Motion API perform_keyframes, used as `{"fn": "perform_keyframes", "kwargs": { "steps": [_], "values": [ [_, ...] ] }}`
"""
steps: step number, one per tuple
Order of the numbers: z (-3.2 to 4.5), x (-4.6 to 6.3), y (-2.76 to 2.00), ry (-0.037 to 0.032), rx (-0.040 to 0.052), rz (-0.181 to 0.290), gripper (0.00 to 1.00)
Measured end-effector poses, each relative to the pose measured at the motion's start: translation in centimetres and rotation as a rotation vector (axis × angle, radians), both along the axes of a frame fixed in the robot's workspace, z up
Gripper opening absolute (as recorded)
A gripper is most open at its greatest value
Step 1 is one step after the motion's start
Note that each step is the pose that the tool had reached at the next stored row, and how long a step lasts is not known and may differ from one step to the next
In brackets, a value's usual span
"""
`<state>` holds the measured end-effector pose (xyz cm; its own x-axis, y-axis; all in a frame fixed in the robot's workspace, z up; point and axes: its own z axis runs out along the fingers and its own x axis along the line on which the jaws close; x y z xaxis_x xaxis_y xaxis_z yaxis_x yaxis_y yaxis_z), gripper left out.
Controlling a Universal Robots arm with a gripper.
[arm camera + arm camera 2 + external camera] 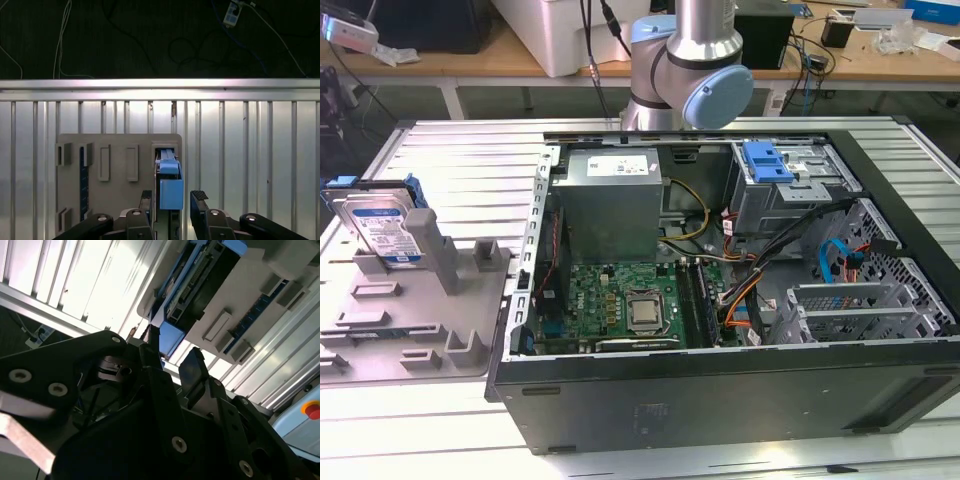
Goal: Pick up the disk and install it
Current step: 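Pick up the disk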
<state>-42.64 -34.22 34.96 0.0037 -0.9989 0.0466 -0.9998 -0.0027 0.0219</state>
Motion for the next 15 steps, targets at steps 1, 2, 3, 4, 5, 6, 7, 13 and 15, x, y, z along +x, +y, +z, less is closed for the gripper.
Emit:
{"fn": "perform_keyframes", "kwargs": {
  "steps": [1,2,3,4,5,6,7,13,15],
  "values": [
    [-0.05,0.00,0.00,0.0000,0.0000,0.000,0.44],
    [-0.09,0.00,0.00,0.0000,0.0000,0.000,0.44],
    [-0.15,0.01,0.00,0.0000,0.0000,0.000,0.44],
    [-0.20,0.01,0.00,0.0000,0.0000,0.000,0.44],
    [-0.26,0.01,0.00,0.0000,0.0000,0.000,0.44],
    [-0.30,0.01,0.00,0.0000,0.0000,0.000,0.44],
    [-0.33,0.01,0.00,0.0000,0.0000,0.000,0.44],
    [-0.62,0.01,0.00,0.0000,0.0000,0.000,0.44],
    [-0.75,0.01,0.00,-0.0001,0.0000,0.000,0.44]
  ]
}}
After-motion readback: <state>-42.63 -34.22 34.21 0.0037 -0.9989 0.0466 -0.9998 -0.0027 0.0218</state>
